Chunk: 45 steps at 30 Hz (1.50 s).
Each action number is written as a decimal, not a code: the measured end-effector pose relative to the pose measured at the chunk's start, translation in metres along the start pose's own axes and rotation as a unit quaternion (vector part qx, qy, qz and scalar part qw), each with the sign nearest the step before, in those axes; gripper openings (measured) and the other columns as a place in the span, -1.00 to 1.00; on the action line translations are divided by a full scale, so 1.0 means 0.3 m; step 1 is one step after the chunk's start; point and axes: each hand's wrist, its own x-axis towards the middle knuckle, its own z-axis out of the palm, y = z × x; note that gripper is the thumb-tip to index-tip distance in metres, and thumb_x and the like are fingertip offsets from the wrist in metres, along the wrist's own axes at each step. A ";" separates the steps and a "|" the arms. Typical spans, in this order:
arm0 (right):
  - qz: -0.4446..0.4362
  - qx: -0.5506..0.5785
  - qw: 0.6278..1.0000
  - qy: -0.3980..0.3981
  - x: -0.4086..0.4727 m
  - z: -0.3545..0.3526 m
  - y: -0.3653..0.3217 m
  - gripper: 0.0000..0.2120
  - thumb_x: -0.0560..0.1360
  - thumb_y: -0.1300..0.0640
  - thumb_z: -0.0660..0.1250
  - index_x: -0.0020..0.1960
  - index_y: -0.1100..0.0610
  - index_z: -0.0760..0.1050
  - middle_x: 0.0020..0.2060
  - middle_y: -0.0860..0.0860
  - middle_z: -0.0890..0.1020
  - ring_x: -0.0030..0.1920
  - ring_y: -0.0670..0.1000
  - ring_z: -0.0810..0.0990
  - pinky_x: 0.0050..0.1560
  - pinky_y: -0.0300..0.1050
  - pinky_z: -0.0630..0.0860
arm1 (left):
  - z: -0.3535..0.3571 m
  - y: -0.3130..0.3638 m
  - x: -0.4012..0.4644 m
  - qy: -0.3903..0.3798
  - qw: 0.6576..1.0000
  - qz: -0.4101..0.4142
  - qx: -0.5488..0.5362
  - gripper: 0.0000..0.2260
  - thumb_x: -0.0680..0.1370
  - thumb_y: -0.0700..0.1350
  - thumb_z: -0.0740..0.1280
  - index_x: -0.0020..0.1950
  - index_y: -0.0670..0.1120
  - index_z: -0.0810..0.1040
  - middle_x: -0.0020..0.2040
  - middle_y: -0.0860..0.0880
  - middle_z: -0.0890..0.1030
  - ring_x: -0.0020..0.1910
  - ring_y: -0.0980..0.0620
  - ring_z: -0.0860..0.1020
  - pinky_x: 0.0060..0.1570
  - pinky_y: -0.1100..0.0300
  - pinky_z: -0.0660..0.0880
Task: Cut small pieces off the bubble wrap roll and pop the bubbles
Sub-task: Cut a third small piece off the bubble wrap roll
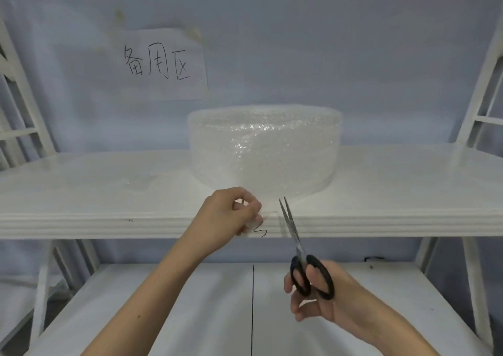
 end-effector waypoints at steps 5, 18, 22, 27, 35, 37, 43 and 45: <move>0.030 -0.025 0.998 0.049 0.031 0.001 0.067 -0.88 0.49 0.34 0.34 -0.23 0.29 0.58 -0.23 0.18 0.54 -0.42 0.08 0.51 -0.37 -0.07 0.54 | -0.010 -0.021 -0.008 -0.010 0.999 -0.004 -0.036 -0.95 0.52 -0.25 0.39 -0.09 -0.22 0.63 -0.24 -0.19 0.71 -0.39 0.03 0.53 -0.29 0.25 0.53; 0.014 0.057 0.997 -0.042 0.117 0.008 0.085 -0.38 0.08 -0.25 0.62 -0.30 0.21 0.41 -0.26 0.15 0.56 -0.38 0.15 0.52 -0.31 0.00 0.53 | -0.006 -0.024 -0.015 -0.005 0.994 -0.015 -0.112 -0.91 0.53 -0.26 0.40 -0.07 -0.30 0.61 -0.31 -0.10 0.68 -0.42 0.18 0.57 -0.32 0.35 0.49; -0.022 0.042 0.996 -0.071 0.127 0.013 0.072 -0.44 0.22 -0.28 0.54 -0.26 0.17 0.40 -0.21 0.13 0.54 -0.32 0.13 0.52 -0.24 0.03 0.52 | -0.002 -0.025 -0.020 -0.008 0.993 -0.018 -0.117 -0.91 0.53 -0.26 0.39 -0.09 -0.30 0.61 -0.31 -0.07 0.68 -0.40 0.14 0.56 -0.30 0.34 0.49; -0.032 0.018 0.996 -0.078 0.151 0.036 0.039 -0.46 0.24 -0.29 0.52 -0.26 0.15 0.41 -0.20 0.13 0.53 -0.30 0.13 0.51 -0.21 0.03 0.53 | 0.001 -0.035 -0.025 -0.013 0.992 -0.021 -0.126 -0.94 0.53 -0.24 0.40 -0.12 -0.23 0.61 -0.27 -0.10 0.70 -0.33 0.11 0.59 -0.24 0.27 0.52; -0.062 -0.022 0.997 -0.050 0.160 0.061 0.003 -0.64 0.30 -0.23 0.45 -0.35 0.07 0.53 -0.24 0.07 0.52 -0.34 0.10 0.49 -0.25 0.01 0.51 | -0.016 -0.022 -0.024 -0.009 0.988 -0.018 -0.152 -0.94 0.53 -0.26 0.41 -0.14 -0.22 0.61 -0.31 -0.08 0.69 -0.30 0.08 0.63 -0.27 0.32 0.52; -0.065 -0.021 0.996 -0.048 0.159 0.061 0.009 -0.67 0.33 -0.20 0.39 -0.36 0.06 0.53 -0.25 0.07 0.51 -0.34 0.10 0.49 -0.25 0.01 0.51 | -0.014 -0.022 -0.025 -0.011 0.989 -0.018 -0.148 -0.95 0.53 -0.26 0.40 -0.11 -0.24 0.61 -0.33 -0.06 0.69 -0.30 0.08 0.62 -0.26 0.33 0.52; -0.072 -0.037 0.996 -0.045 0.167 0.059 0.004 -0.57 0.37 -0.20 0.37 -0.27 0.16 0.38 -0.25 0.07 0.51 -0.32 0.11 0.50 -0.25 0.00 0.51 | -0.017 -0.021 -0.020 -0.020 0.991 -0.007 -0.131 -0.92 0.53 -0.26 0.40 -0.17 -0.16 0.59 -0.31 -0.08 0.67 -0.26 0.02 0.58 -0.22 0.30 0.54; -0.080 -0.044 0.995 -0.038 0.168 0.062 -0.001 -0.64 0.43 -0.16 0.34 -0.30 0.13 0.42 -0.27 0.05 0.50 -0.35 0.08 0.50 -0.26 -0.04 0.51 | -0.021 -0.020 -0.018 -0.020 0.991 -0.004 -0.130 -0.92 0.52 -0.27 0.41 -0.17 -0.17 0.58 -0.32 -0.08 0.67 -0.28 0.03 0.58 -0.23 0.30 0.53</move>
